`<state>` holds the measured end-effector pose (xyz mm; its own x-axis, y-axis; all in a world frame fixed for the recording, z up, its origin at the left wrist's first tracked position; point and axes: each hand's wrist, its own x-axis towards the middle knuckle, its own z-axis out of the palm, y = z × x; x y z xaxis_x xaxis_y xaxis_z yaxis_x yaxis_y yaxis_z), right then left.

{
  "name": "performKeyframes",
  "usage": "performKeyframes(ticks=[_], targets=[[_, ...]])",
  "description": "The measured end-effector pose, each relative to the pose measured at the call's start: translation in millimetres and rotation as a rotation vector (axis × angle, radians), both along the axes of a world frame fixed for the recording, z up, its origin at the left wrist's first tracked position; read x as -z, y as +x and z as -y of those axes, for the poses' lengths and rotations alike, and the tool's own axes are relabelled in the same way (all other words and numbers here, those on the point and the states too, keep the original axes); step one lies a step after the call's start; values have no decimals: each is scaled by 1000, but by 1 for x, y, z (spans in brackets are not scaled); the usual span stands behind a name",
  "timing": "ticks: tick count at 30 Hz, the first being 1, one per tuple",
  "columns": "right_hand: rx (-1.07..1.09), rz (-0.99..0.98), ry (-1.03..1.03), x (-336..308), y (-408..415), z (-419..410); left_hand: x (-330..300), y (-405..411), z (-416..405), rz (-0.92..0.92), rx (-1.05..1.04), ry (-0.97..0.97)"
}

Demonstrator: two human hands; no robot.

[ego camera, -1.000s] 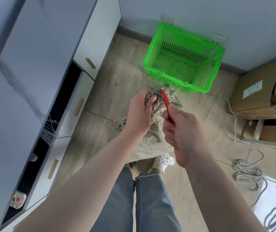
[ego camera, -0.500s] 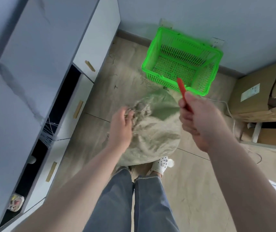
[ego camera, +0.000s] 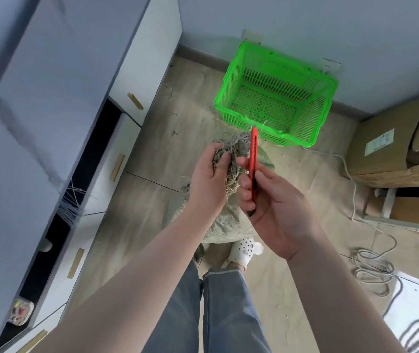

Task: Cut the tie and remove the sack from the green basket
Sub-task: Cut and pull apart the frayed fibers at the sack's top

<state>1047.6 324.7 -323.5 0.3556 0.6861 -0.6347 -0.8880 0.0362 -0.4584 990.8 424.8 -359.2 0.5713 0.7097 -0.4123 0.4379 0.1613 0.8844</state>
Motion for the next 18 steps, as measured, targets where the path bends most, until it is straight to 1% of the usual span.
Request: performKeyframes(ticks=[5, 10, 18], targets=[[-31, 52, -82, 3, -7, 3, 4, 1, 1, 40, 0, -34], [-39, -59, -117, -2, -10, 9, 5, 1, 0, 33, -4, 6], [-33, -91, -201, -11, -7, 11, 3, -2, 4, 47, 47, 99]])
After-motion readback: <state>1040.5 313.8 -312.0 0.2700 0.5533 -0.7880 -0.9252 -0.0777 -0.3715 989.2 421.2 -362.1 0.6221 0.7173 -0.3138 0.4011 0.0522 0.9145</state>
